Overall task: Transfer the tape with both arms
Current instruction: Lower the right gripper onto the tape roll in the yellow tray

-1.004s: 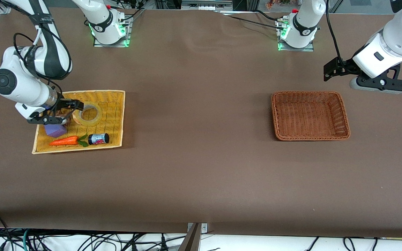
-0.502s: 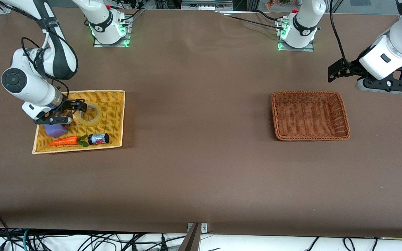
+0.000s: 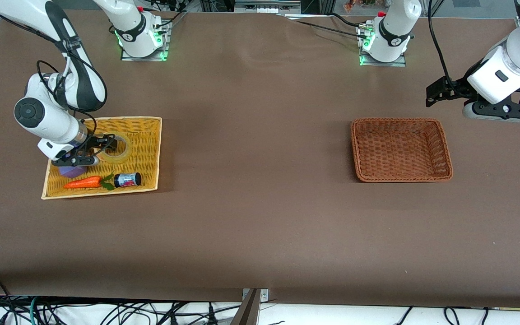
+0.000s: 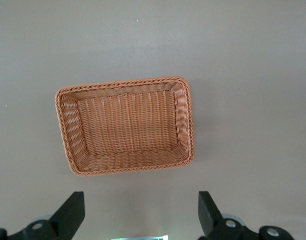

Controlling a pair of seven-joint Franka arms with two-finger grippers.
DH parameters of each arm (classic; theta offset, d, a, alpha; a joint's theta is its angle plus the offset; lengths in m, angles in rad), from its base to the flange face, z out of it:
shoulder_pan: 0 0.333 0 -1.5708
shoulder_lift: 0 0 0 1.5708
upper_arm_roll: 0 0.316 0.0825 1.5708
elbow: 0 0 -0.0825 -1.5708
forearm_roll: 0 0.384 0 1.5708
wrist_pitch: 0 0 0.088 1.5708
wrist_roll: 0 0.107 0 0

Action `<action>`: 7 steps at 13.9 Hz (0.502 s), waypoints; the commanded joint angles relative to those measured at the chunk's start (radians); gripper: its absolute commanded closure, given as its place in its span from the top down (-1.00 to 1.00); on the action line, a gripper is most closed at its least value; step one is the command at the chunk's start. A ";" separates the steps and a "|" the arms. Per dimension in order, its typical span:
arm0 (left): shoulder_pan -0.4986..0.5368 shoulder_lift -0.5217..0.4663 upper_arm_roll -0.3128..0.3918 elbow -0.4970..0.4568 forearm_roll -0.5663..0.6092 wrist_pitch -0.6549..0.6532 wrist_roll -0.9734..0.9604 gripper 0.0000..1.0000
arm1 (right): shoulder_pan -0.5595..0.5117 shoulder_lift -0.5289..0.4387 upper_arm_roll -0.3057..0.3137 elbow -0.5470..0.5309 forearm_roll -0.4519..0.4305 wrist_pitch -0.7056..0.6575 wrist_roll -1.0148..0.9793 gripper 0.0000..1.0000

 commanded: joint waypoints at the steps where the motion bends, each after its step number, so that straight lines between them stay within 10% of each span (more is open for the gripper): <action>1: 0.003 -0.008 -0.003 -0.001 0.006 -0.002 -0.003 1.00 | -0.005 0.006 -0.028 -0.030 -0.015 0.064 -0.049 0.99; 3: 0.003 -0.008 -0.003 -0.001 0.006 -0.002 -0.003 1.00 | -0.006 0.009 -0.039 -0.036 -0.014 0.078 -0.080 0.11; 7: 0.003 -0.008 -0.003 -0.003 0.004 -0.002 -0.003 1.00 | -0.005 0.009 -0.039 -0.041 -0.015 0.072 -0.080 -0.83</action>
